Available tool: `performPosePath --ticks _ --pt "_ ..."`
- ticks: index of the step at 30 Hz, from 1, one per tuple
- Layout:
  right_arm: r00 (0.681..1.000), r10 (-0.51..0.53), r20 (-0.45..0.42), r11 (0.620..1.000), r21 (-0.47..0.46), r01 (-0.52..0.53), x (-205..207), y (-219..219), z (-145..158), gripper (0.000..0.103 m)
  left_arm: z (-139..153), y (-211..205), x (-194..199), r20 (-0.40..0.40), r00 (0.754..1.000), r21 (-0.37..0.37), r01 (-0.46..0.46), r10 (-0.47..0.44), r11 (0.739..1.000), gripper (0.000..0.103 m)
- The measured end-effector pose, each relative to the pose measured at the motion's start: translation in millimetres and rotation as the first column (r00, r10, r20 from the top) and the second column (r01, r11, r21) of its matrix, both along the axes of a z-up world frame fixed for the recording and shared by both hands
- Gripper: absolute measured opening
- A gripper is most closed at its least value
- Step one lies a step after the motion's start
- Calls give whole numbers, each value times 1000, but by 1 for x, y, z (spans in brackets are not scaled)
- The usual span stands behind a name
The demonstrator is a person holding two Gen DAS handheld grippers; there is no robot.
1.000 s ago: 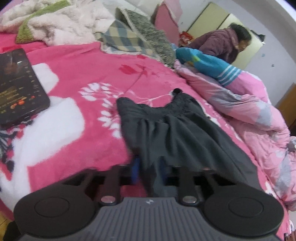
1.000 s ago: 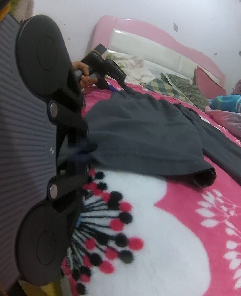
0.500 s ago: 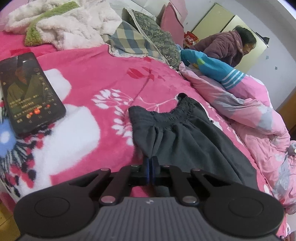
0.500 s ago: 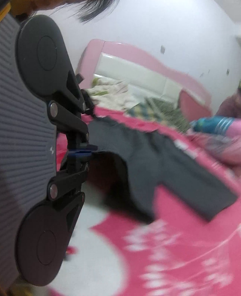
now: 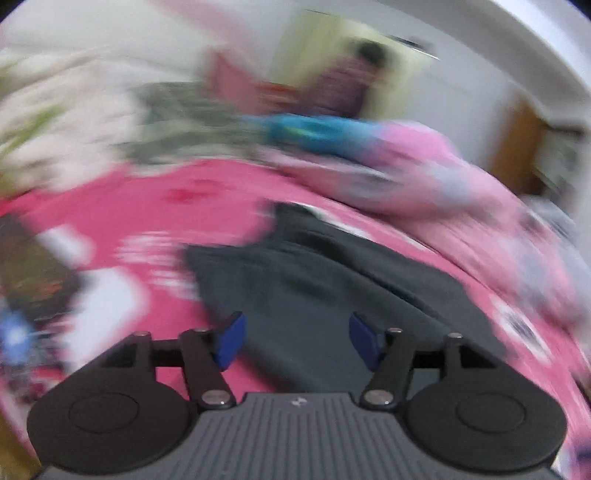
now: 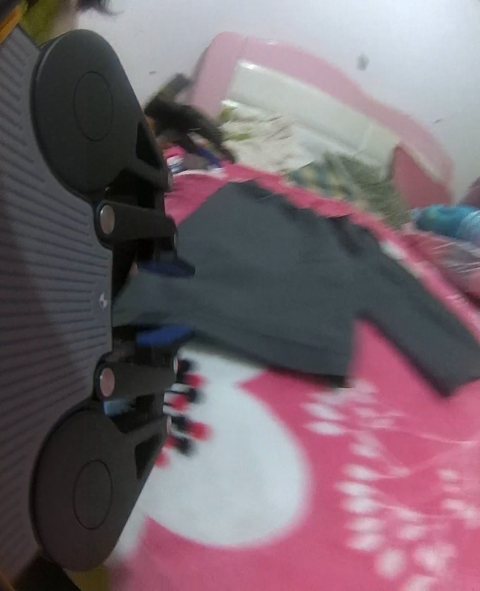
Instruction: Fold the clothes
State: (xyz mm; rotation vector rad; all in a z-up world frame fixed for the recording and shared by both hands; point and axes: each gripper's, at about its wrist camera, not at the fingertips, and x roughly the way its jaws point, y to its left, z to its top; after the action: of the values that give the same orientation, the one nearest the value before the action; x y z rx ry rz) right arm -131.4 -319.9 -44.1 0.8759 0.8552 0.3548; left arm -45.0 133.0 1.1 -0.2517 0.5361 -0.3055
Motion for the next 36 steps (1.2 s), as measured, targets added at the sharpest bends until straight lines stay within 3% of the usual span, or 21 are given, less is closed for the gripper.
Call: performPosePath --ticks 2,4,6,8,10,11,15,18,22,28,30,32,35,36 --pt "999 -45 28 999 -28 45 7 -12 3 40 2 -36 -13 -19 980 -1 200 -200 980 80" --pt "997 -70 43 995 -75 73 21 -15 0 40 -1 -78 -24 -34 922 -5 385 -385 923 82" --pt "995 -86 52 988 -120 91 40 -13 -7 40 -4 -113 -33 -39 870 11 493 -492 870 82" --pt "995 -84 54 985 -148 92 55 -12 -16 39 -7 -140 -39 -43 834 39 552 -551 833 82" --pt "995 -79 66 981 -175 89 67 -10 -23 16 -8 -153 -38 -51 820 35 573 -571 819 82" --pt "993 -71 93 978 -188 88 69 -4 -22 5 -9 -154 -35 -60 819 14 572 -570 820 82" --pt "963 20 268 968 -248 49 66 31 1 4 -20 -130 -13 -113 825 -170 532 -553 829 82" --pt "904 169 393 940 -341 -27 59 71 15 4 -29 -105 4 -165 849 -282 447 -502 849 82" --pt "840 357 409 871 -471 -140 57 113 10 4 -33 -80 21 -181 875 -429 341 -449 837 82" --pt "748 542 383 782 -555 -282 49 143 -3 8 -32 -103 43 -200 886 -343 336 -417 877 82" --pt "727 567 387 781 -534 -324 46 139 -1 12 -37 -115 52 -223 885 -330 327 -409 886 81" --pt "709 585 394 783 -502 -367 44 132 2 24 -42 -127 61 -245 883 -316 318 -401 894 72" --pt "725 534 435 837 -397 -378 38 95 12 30 -45 -119 61 -252 886 -339 296 -389 893 39" --pt "745 498 445 862 -352 -365 38 80 15 32 -46 -115 61 -253 887 -349 288 -385 892 15"
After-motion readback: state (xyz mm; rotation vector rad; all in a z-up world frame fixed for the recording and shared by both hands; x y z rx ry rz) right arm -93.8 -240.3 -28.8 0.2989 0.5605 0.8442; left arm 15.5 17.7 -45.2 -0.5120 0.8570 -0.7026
